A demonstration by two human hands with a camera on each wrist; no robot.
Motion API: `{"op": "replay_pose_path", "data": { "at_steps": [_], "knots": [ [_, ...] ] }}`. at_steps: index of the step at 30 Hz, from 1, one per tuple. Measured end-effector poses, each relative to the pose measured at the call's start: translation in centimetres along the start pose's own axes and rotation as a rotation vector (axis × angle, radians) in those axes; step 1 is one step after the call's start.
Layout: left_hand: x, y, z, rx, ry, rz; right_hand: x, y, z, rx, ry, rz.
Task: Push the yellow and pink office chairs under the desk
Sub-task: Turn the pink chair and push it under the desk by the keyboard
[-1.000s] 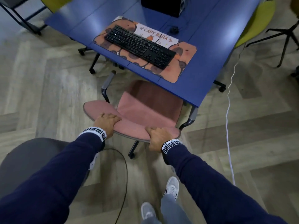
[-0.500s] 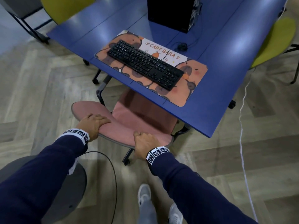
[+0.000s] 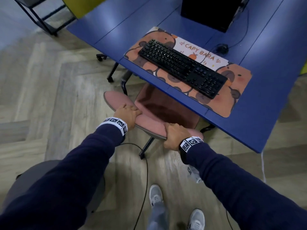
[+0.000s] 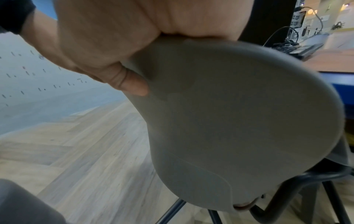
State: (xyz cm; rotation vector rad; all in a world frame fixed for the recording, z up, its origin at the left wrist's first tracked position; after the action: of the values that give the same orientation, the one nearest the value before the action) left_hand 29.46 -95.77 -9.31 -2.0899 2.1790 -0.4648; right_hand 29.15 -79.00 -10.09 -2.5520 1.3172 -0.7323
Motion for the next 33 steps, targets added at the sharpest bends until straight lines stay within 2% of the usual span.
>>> {"op": "replay_pose_path", "data": {
  "at_steps": [8,17,24,33],
  "knots": [
    [1.8,2.3,-0.3,0.044,-0.004,0.03,-0.2,2.4,-0.9,0.011,0.019,0.046],
    [3.2,3.9,-1.0,0.027,0.001,0.036,-0.1,4.3,-2.4,-0.006,0.043,0.069],
    [4.8,6.3,-1.6,0.017,0.002,0.123,0.5,6.5,-3.6,0.011,0.046,0.139],
    [7.6,10.7,-2.3,0.011,-0.017,0.142,0.1,9.9,-5.3,-0.054,0.063,0.222]
  ]
}}
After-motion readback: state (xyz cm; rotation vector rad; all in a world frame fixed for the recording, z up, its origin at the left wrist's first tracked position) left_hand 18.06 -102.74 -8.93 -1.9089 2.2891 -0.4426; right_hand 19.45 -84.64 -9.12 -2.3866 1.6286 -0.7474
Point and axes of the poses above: each hand's wrist, its own y-axis towards the middle knuckle, its own z-axis out of the palm, x = y × z, the point moved 10 cm from there along y, towards the middle knuckle, and after that the axes turned 9 degrees about -x, right-handed, at the moved point
